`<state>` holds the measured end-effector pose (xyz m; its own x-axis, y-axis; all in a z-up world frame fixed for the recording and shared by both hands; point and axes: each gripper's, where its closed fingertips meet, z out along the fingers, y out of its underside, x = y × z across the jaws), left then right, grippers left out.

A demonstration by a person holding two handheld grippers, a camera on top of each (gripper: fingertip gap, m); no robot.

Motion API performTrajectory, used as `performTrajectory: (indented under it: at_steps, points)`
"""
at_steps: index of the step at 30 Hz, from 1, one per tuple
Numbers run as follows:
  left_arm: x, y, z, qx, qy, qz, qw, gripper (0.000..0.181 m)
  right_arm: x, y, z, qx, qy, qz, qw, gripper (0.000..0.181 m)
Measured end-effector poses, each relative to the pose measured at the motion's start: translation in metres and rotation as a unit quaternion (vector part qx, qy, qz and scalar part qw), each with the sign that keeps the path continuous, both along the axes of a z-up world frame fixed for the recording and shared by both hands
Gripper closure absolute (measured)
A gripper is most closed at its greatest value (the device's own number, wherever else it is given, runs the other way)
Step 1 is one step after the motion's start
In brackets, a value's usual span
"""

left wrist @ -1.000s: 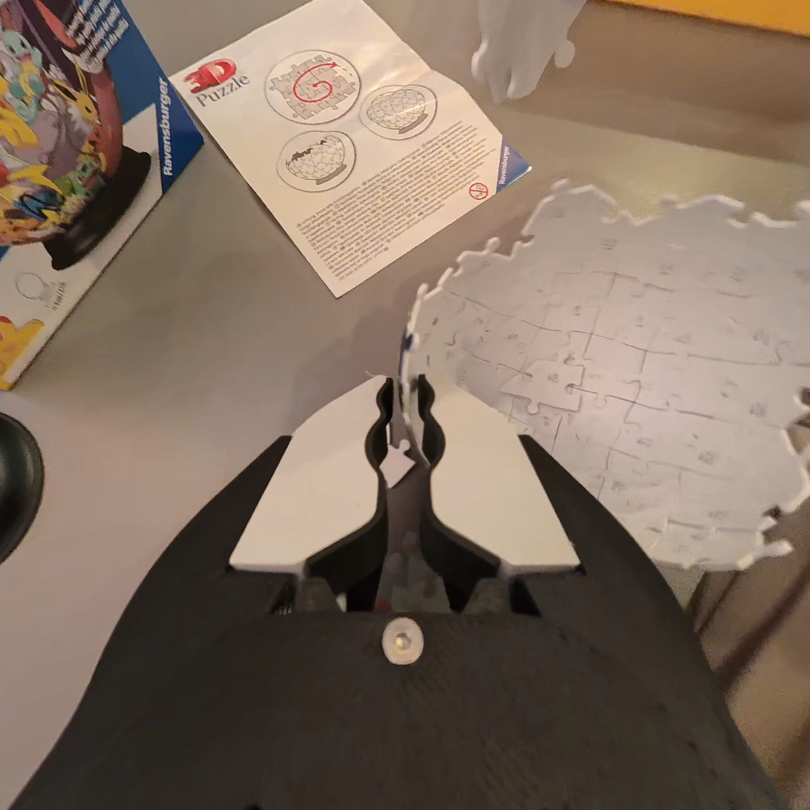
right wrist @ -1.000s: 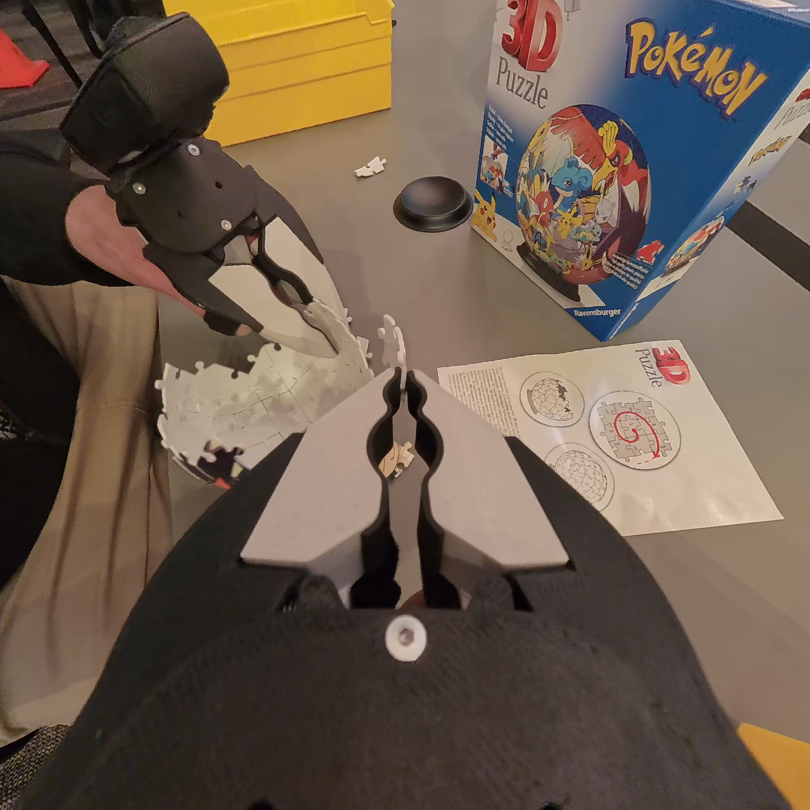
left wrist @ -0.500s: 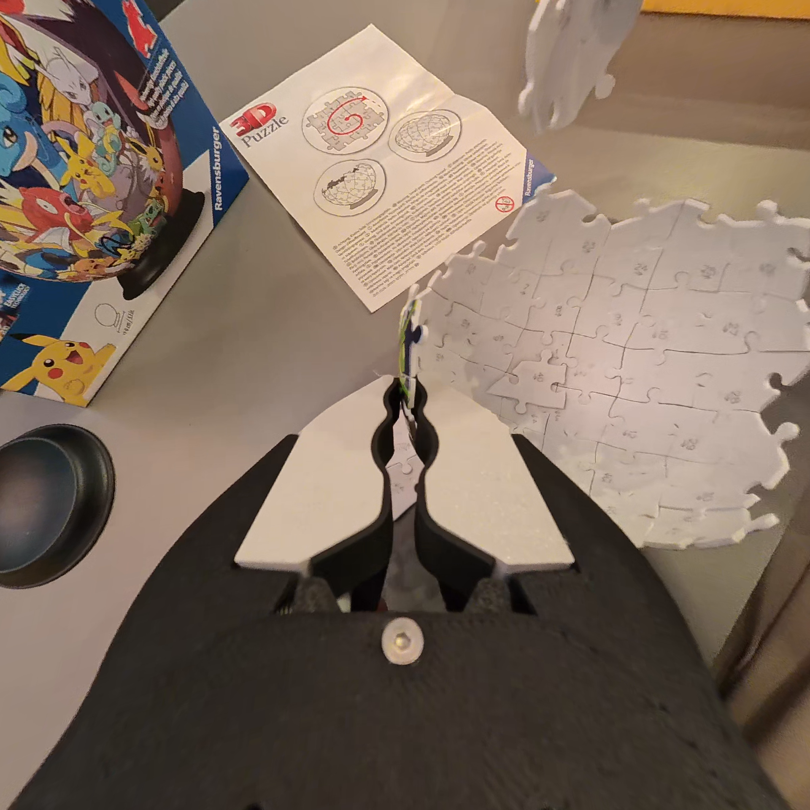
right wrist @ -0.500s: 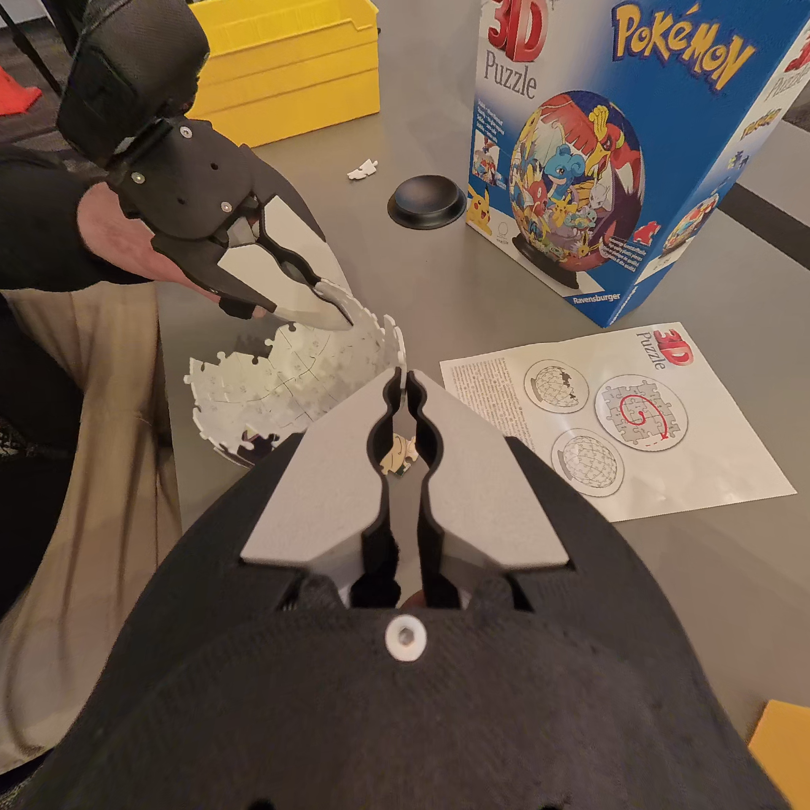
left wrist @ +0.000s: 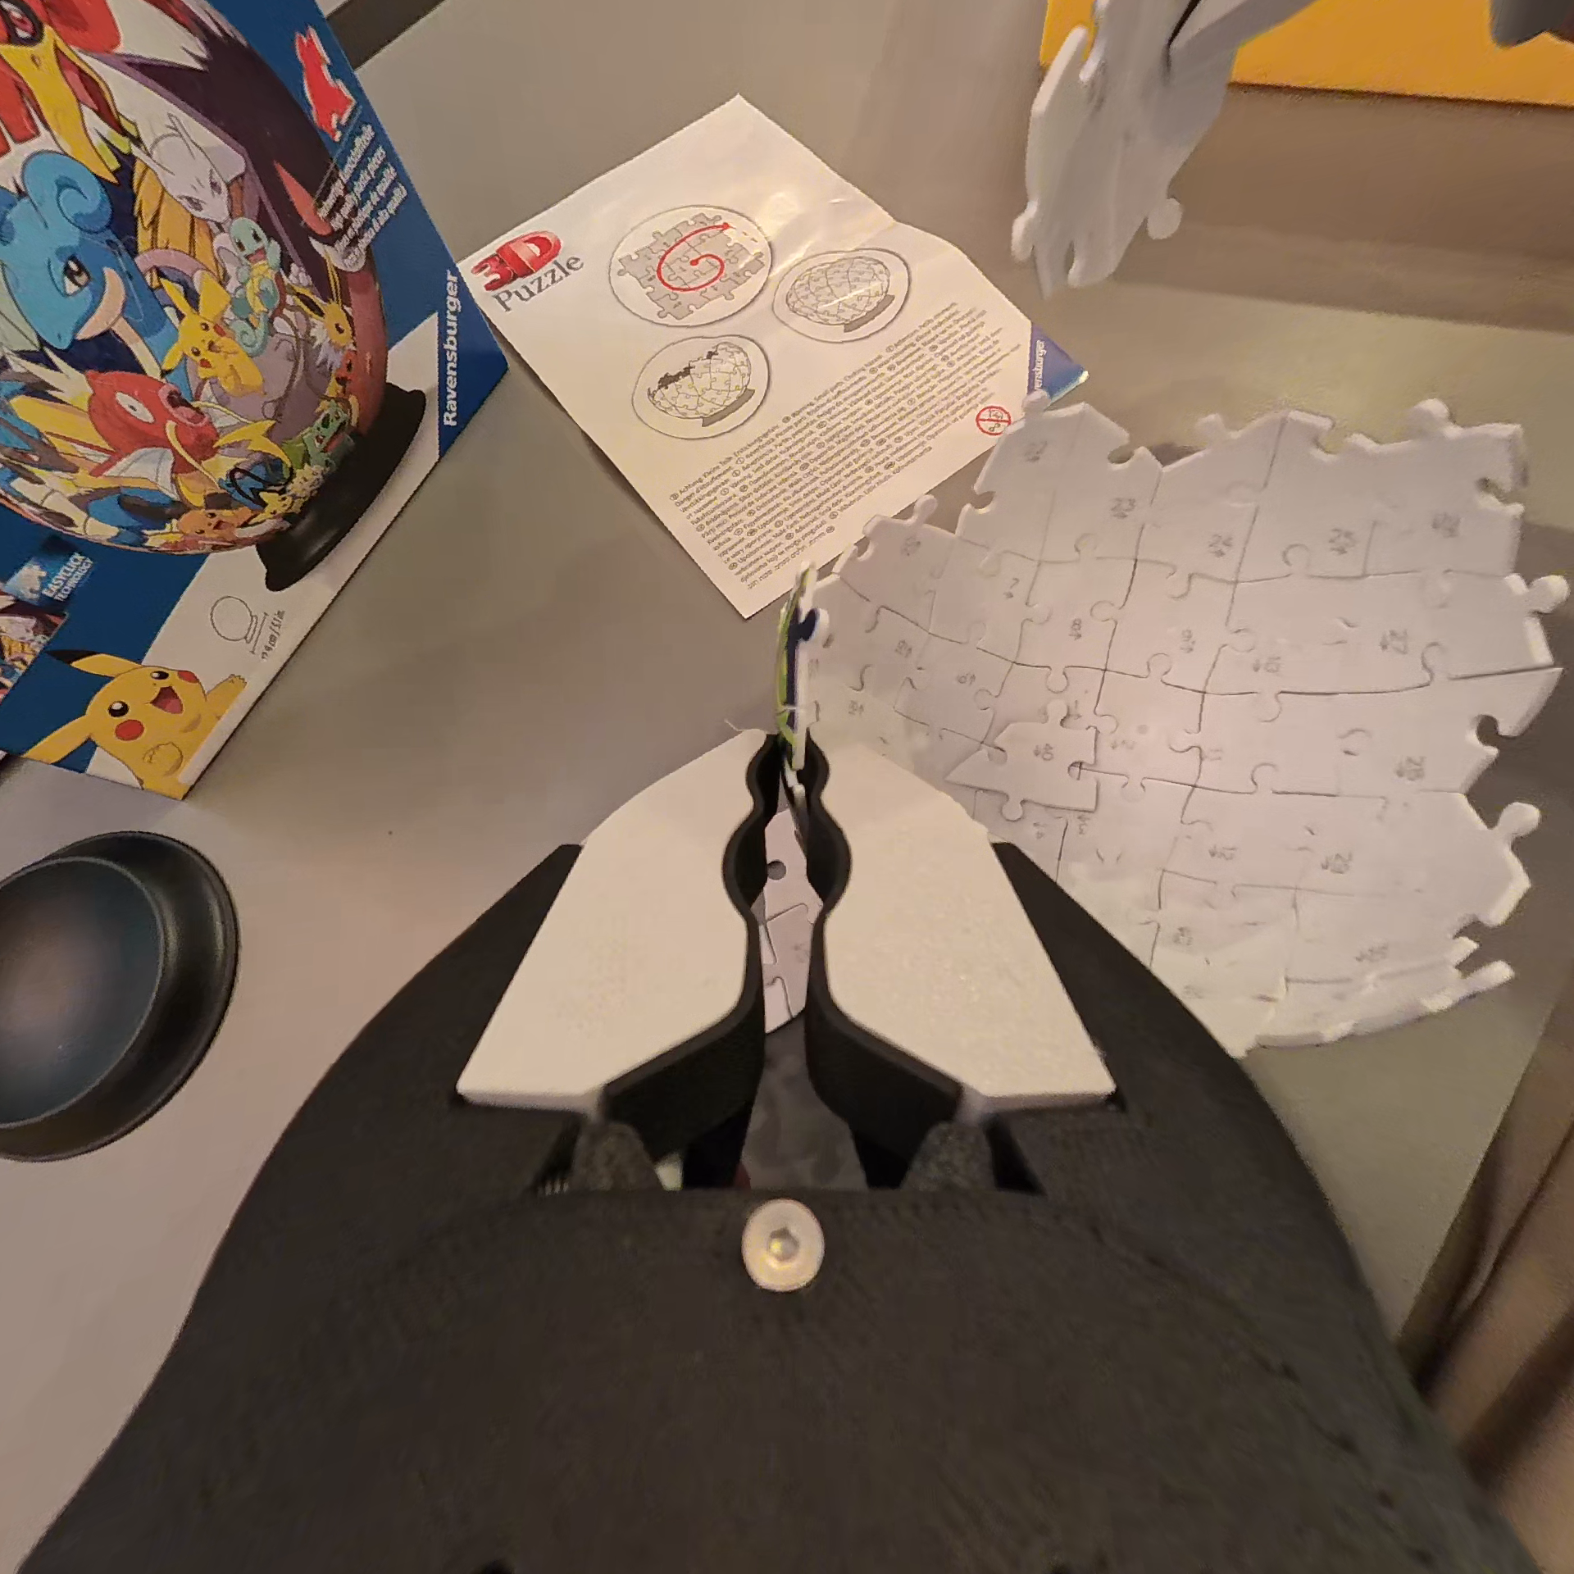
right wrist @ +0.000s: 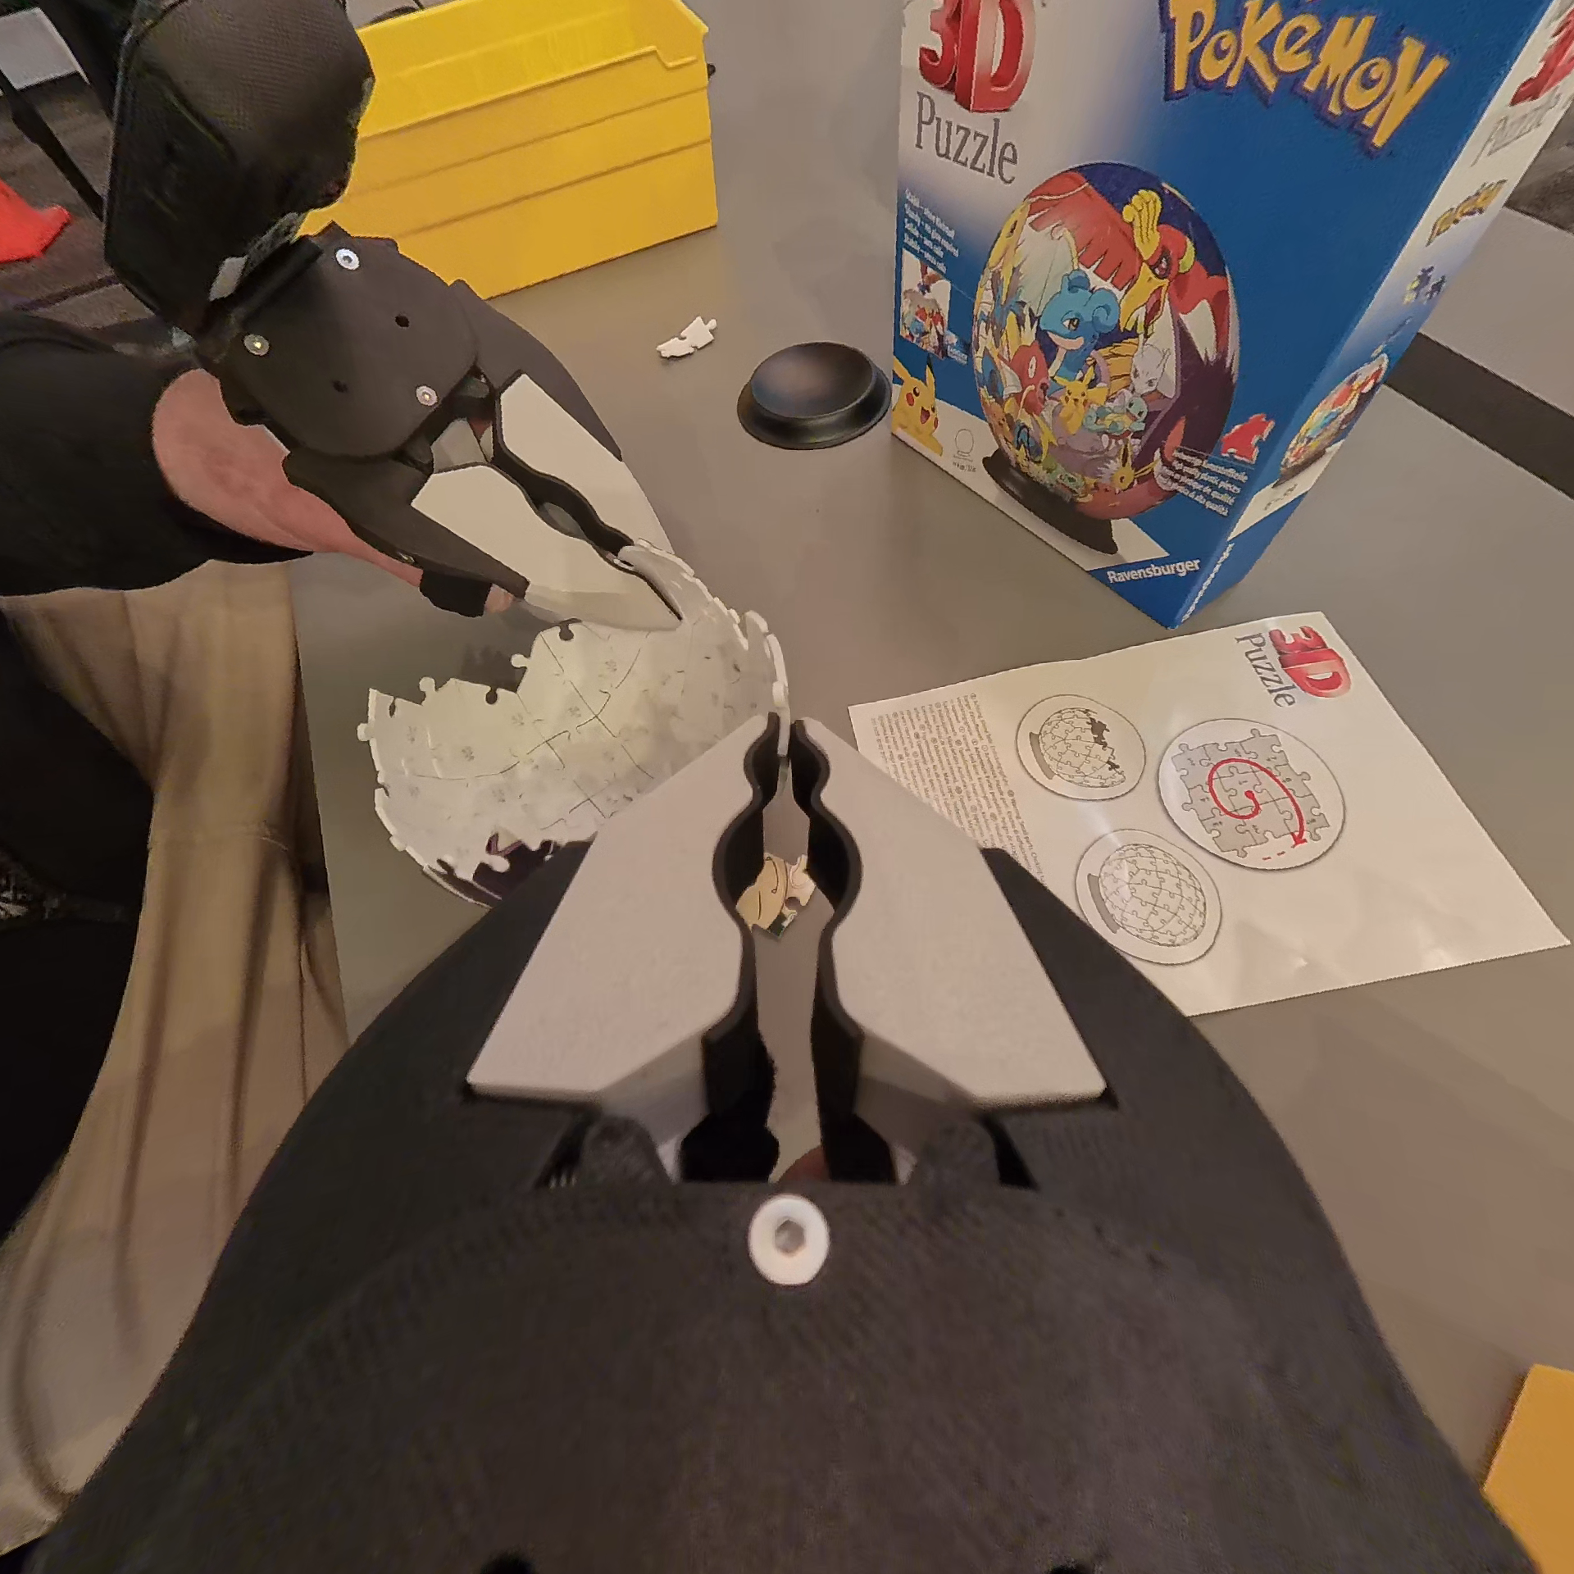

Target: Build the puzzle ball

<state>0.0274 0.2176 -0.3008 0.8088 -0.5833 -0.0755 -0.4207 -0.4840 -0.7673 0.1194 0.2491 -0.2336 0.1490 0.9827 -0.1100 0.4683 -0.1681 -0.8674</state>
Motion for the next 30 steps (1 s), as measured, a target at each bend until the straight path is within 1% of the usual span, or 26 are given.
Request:
performTrajectory:
  at_steps: [12, 19, 30]
  points:
    - [-0.011, -0.001, 0.010, 0.002, 0.014, -0.007, 1.000, 0.179, -0.002, -0.005, -0.002, -0.037, 0.022, -0.036, 0.998, 0.181]
    - [-0.019, -0.003, 0.016, -0.001, 0.047, -0.011, 0.999, 0.179, -0.005, -0.010, -0.004, -0.072, 0.039, -0.070, 0.994, 0.181]
    - [-0.035, -0.011, 0.022, -0.002, 0.070, -0.020, 0.997, 0.179, -0.002, -0.022, -0.025, -0.103, 0.025, -0.093, 0.990, 0.181]
